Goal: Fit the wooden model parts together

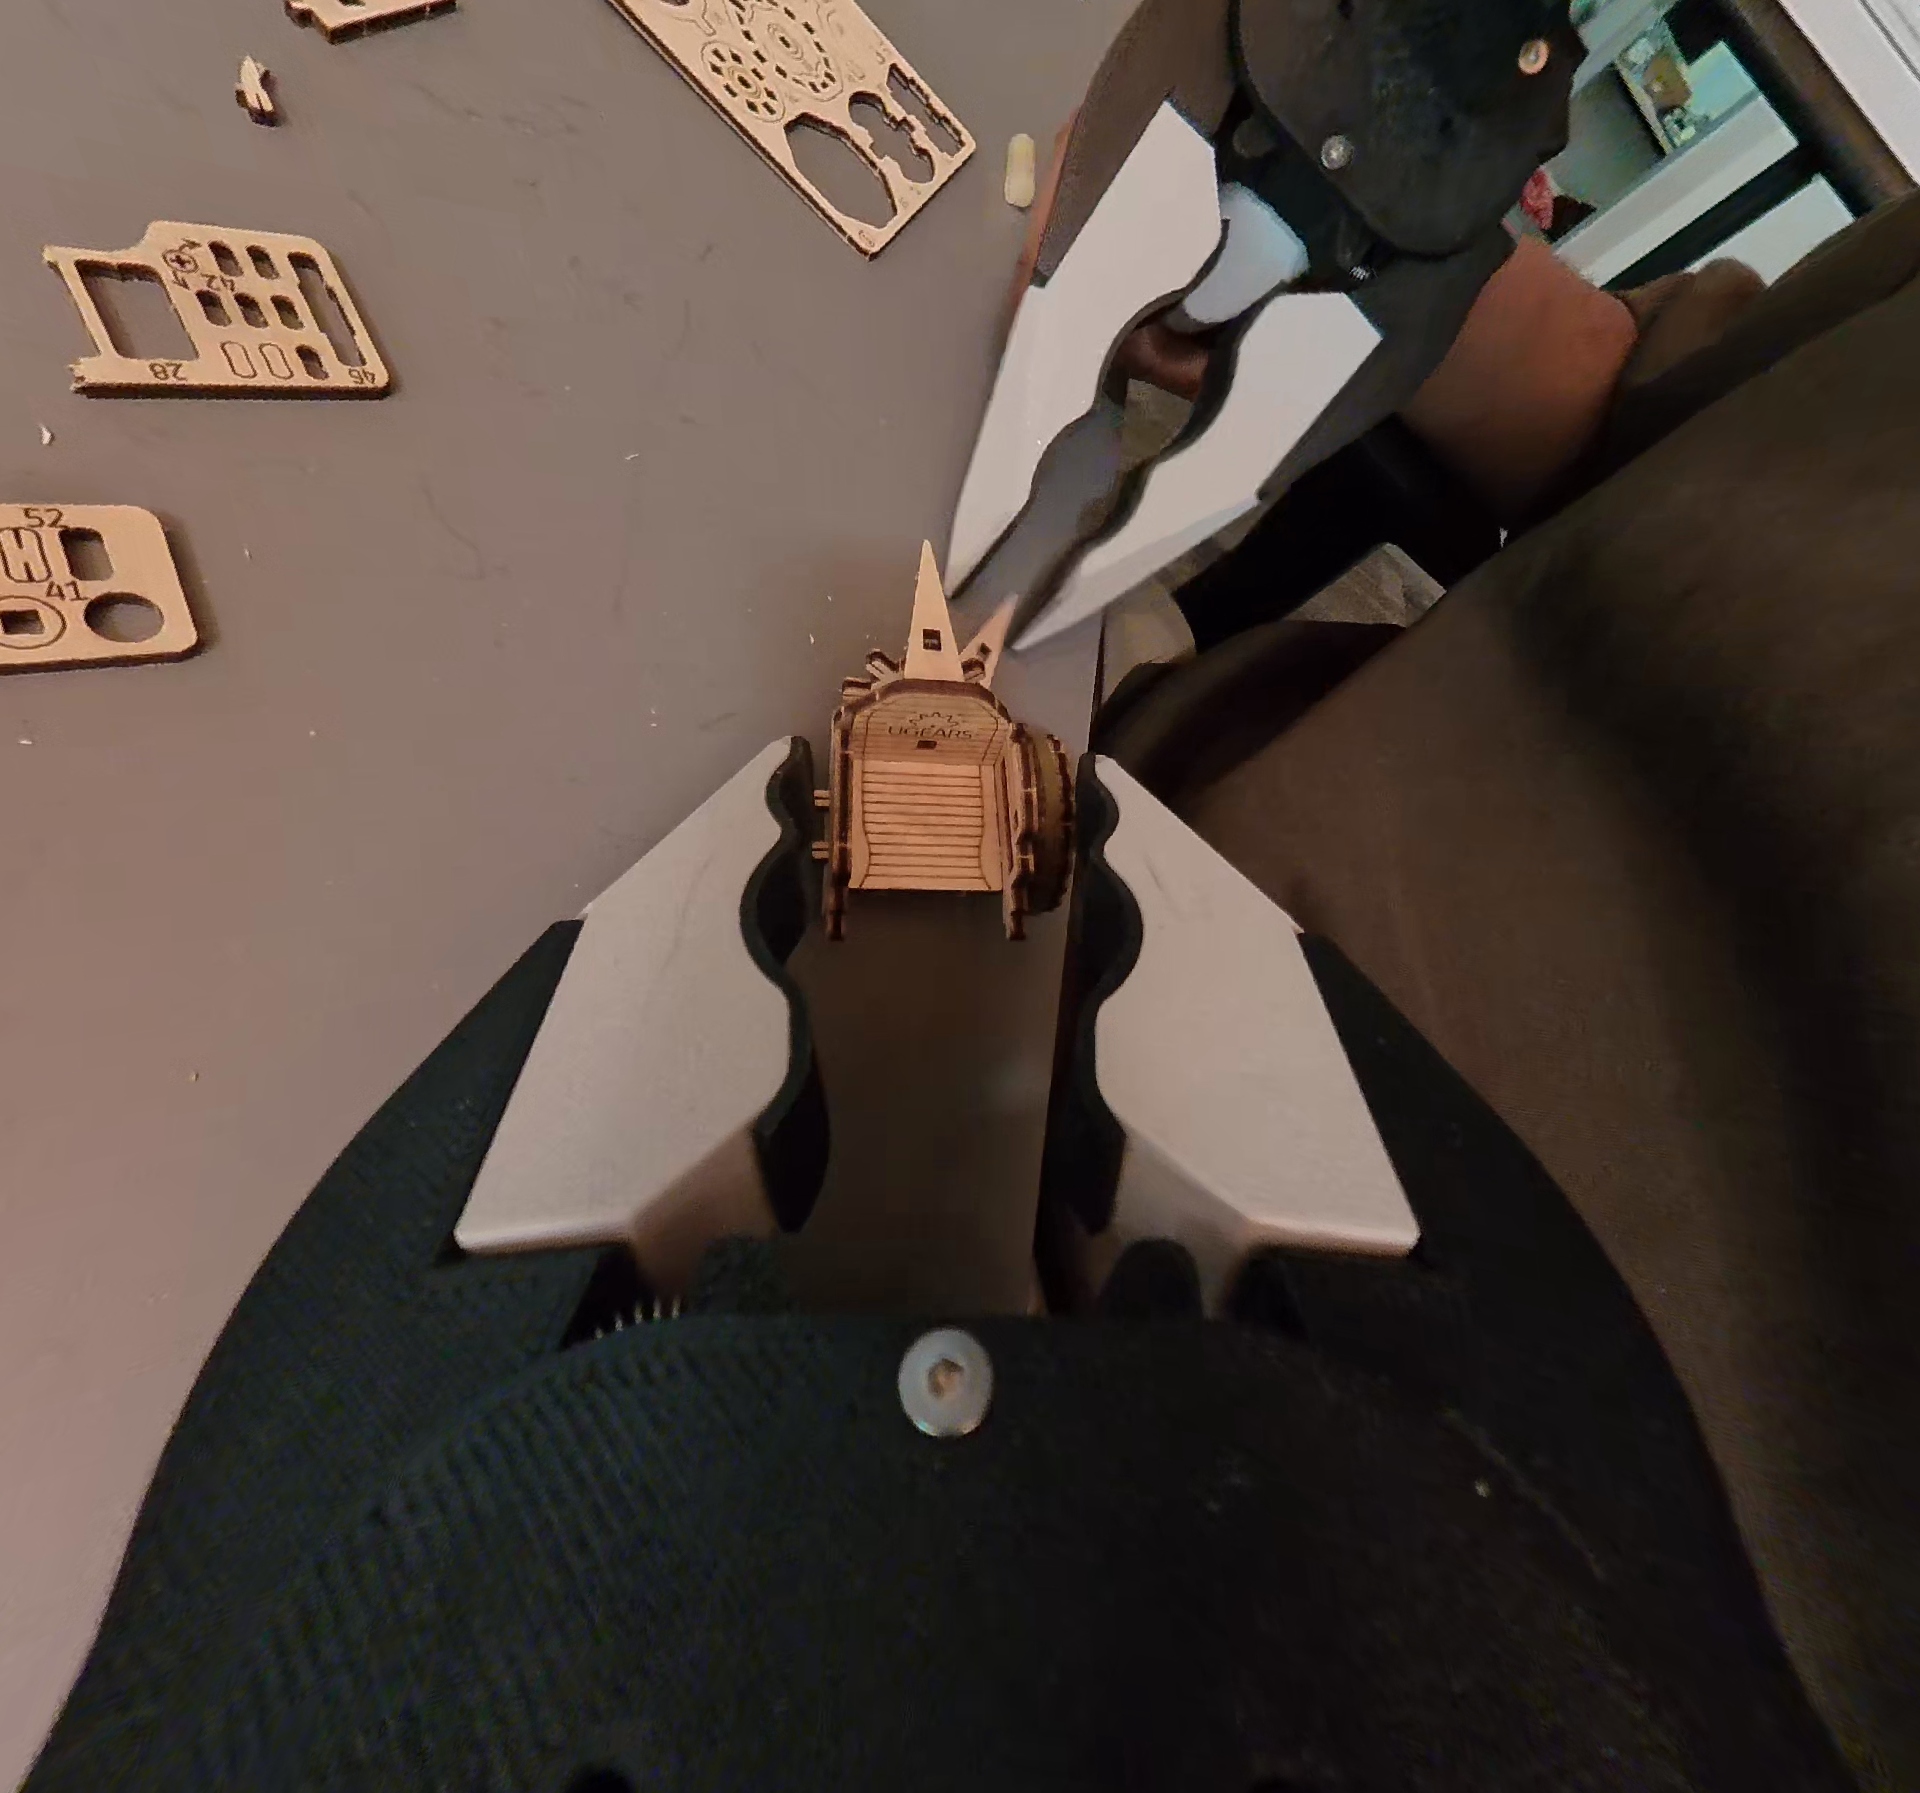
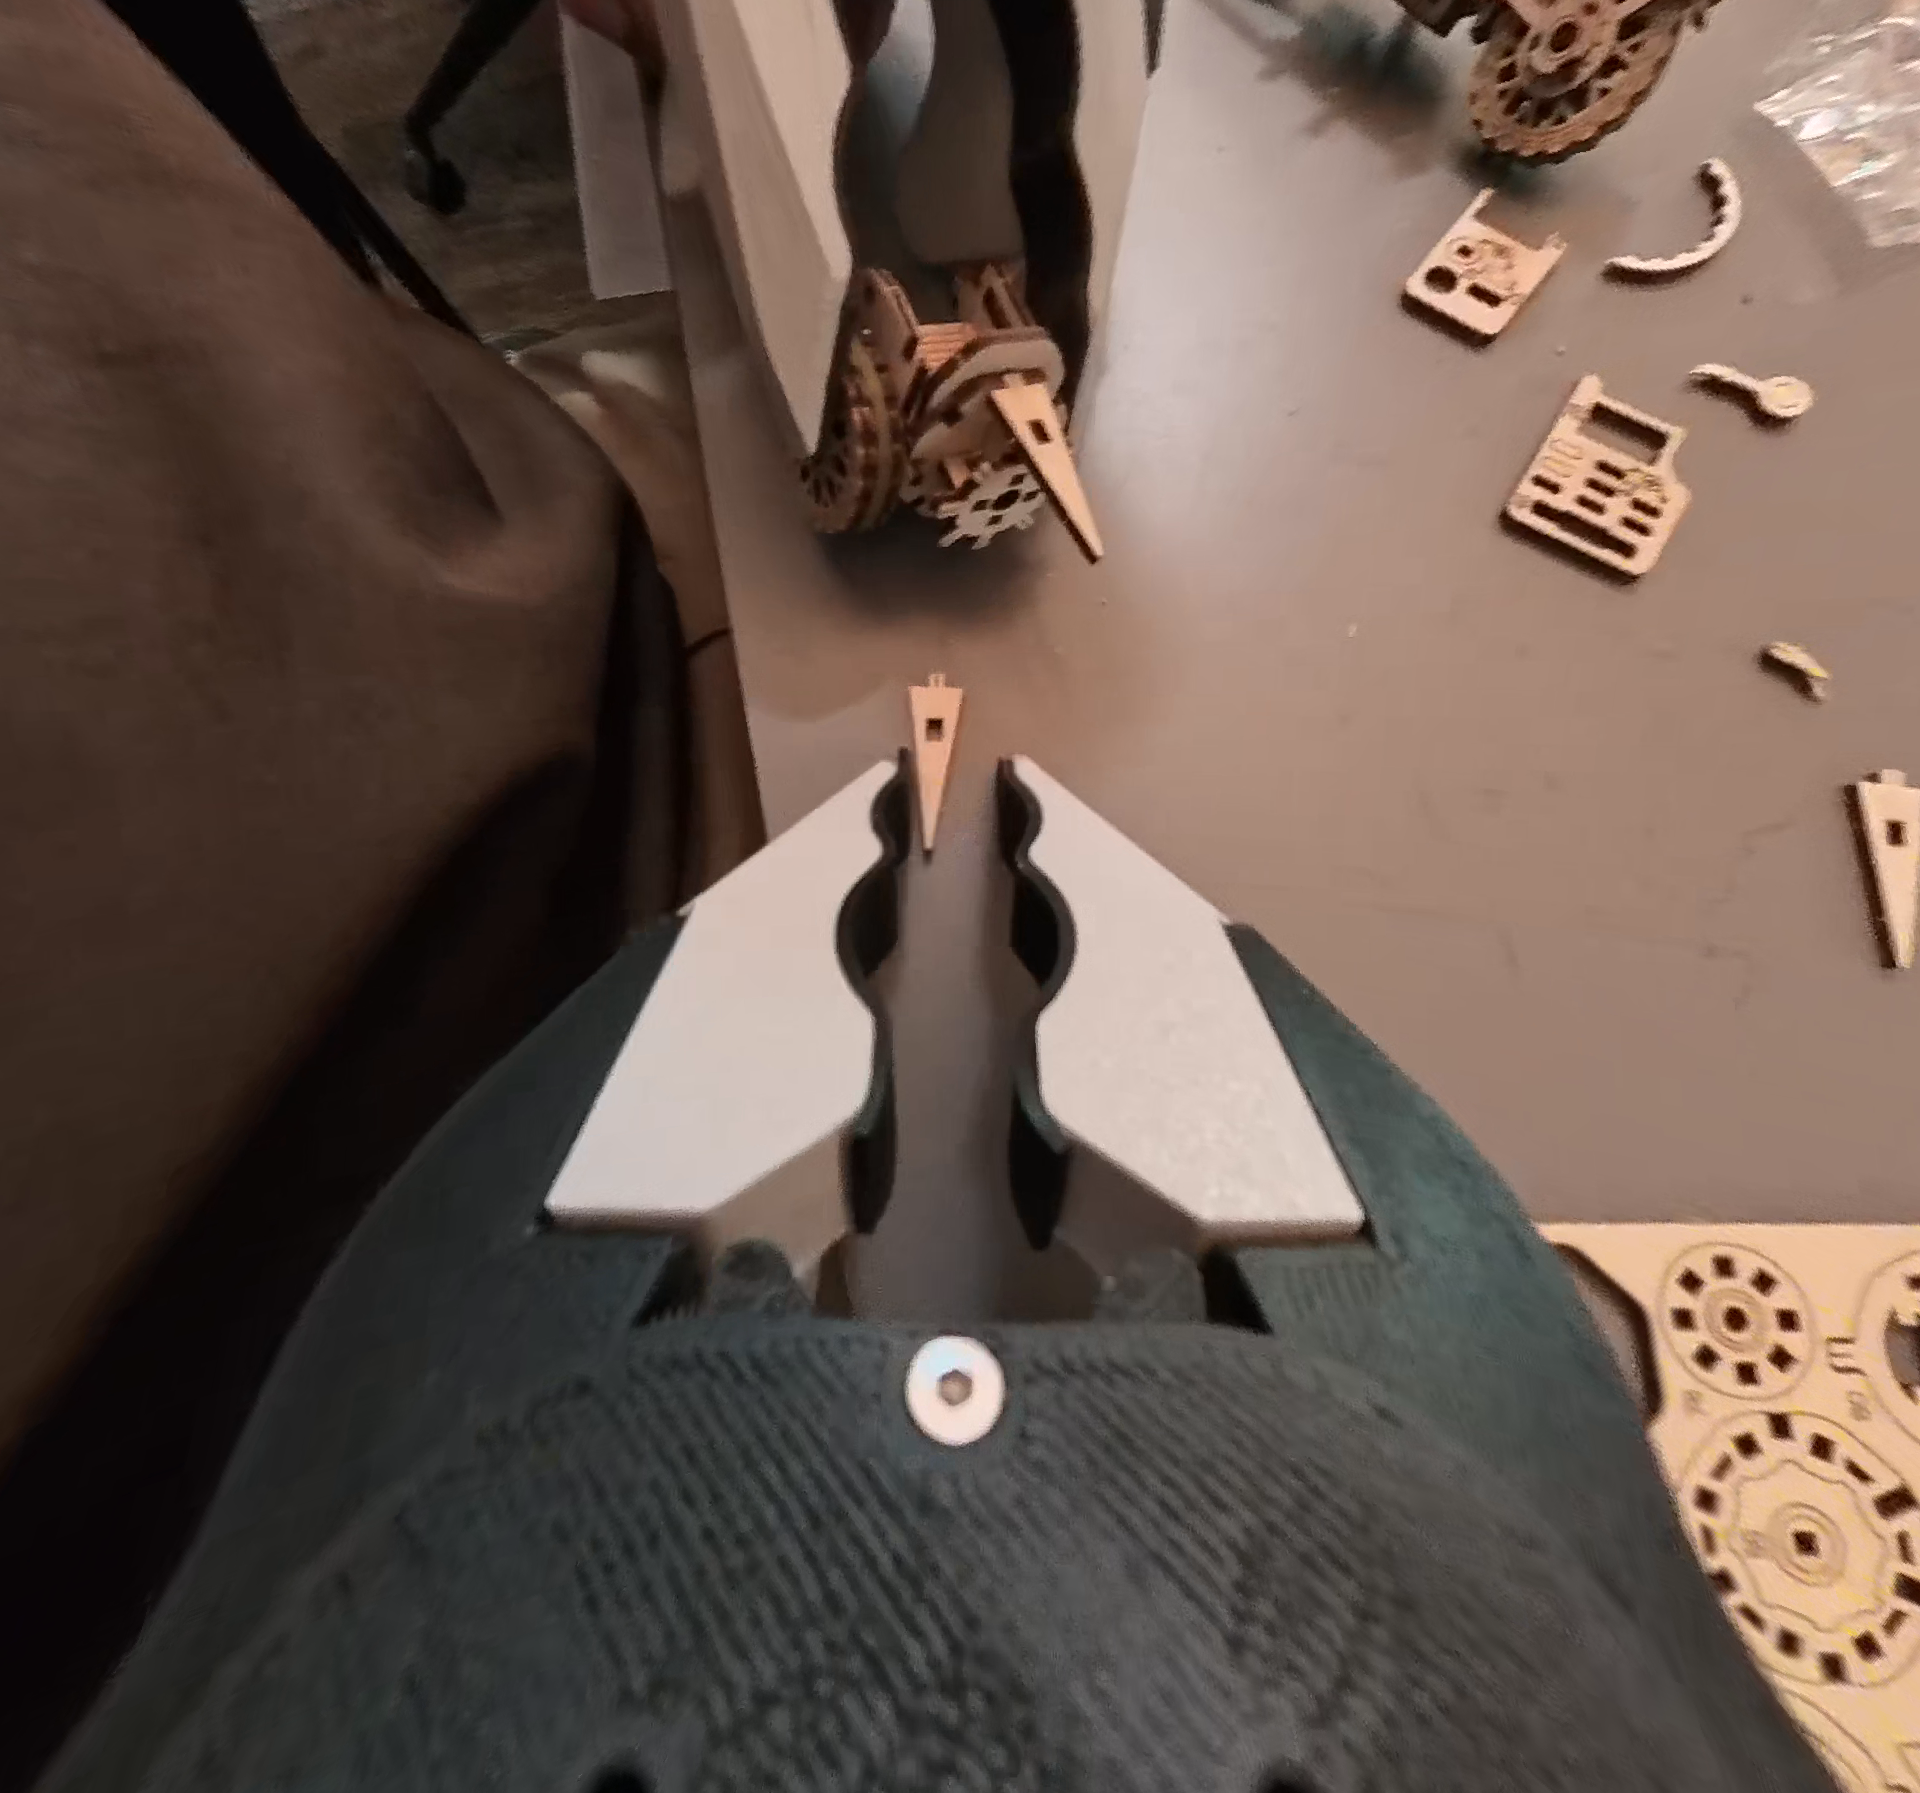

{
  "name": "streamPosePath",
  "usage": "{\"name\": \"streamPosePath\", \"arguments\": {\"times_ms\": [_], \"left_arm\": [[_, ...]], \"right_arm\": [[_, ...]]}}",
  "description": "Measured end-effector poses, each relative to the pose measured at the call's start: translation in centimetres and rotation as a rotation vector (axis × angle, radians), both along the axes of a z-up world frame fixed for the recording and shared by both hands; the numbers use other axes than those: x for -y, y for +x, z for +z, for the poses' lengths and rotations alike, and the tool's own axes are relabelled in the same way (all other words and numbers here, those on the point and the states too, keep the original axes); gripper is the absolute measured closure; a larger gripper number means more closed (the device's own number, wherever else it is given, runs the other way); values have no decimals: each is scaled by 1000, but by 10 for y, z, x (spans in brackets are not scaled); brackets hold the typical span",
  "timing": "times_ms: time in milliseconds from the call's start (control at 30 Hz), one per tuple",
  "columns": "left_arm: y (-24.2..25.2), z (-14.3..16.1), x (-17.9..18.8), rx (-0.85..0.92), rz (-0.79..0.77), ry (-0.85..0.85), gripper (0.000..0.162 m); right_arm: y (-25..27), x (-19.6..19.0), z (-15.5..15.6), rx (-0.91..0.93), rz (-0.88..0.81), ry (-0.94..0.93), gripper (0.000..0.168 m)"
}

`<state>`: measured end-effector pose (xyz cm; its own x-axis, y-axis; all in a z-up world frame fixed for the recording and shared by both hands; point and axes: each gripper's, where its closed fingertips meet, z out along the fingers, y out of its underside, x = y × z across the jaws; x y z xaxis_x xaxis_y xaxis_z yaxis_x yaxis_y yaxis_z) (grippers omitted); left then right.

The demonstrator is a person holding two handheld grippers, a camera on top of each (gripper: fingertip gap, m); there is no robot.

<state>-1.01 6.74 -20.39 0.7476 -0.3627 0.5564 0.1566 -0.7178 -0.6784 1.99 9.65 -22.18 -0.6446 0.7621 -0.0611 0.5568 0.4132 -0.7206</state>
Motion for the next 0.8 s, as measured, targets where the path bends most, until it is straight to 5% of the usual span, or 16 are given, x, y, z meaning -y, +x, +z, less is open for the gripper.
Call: {"name": "streamPosePath", "arguments": {"times_ms": [200, 433, 800], "left_arm": [[0, 0, 0, -6, 1, 0, 114], [-1, 1, -1, 19, 9, -3, 114], [-1, 1, -1, 18, 7, -3, 114]], "right_arm": [[-6, 7, 1, -43, 11, 47, 164], [-17, 14, 46, -342, 99, 149, 165], [-26, 17, 38, -406, 311, 462, 165]]}}
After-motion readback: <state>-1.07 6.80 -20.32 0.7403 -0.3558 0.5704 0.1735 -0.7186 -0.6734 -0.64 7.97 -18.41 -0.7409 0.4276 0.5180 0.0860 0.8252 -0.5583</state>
